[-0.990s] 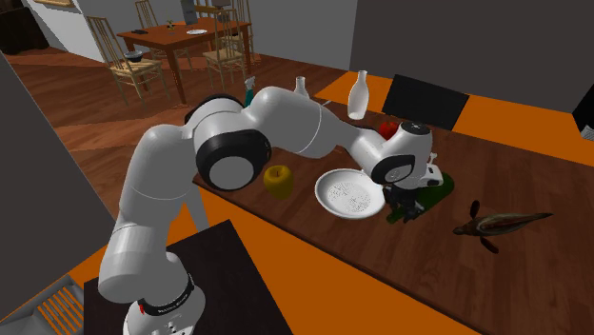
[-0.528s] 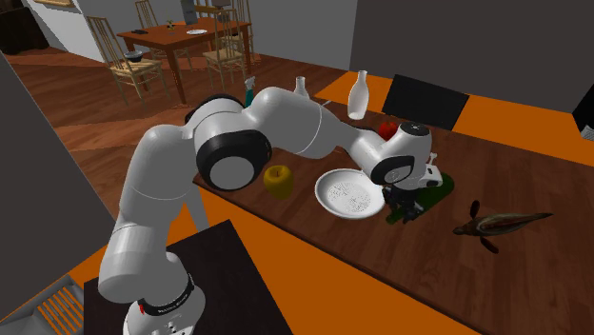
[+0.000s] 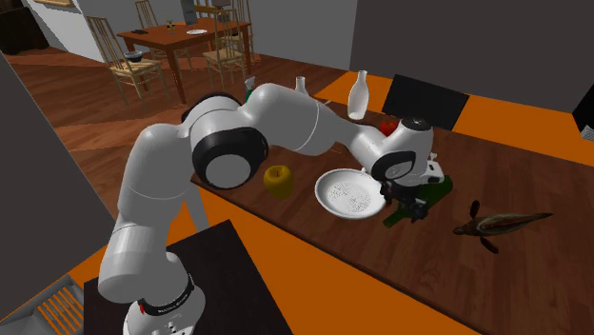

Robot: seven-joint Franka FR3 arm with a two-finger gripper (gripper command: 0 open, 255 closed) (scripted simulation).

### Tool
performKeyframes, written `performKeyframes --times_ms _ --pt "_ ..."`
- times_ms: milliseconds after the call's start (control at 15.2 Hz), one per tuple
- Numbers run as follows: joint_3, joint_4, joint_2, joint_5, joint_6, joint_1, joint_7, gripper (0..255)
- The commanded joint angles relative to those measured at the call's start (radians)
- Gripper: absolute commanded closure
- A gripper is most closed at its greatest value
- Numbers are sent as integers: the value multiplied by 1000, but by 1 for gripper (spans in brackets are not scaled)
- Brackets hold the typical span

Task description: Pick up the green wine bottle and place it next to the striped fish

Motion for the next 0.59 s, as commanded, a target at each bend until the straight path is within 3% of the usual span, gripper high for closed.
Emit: performKeyframes --times_ms 0,528 --pt "2 1 -42 3 -43 -1 0 0" --pt "3 4 -57 5 -62 -1 -1 0"
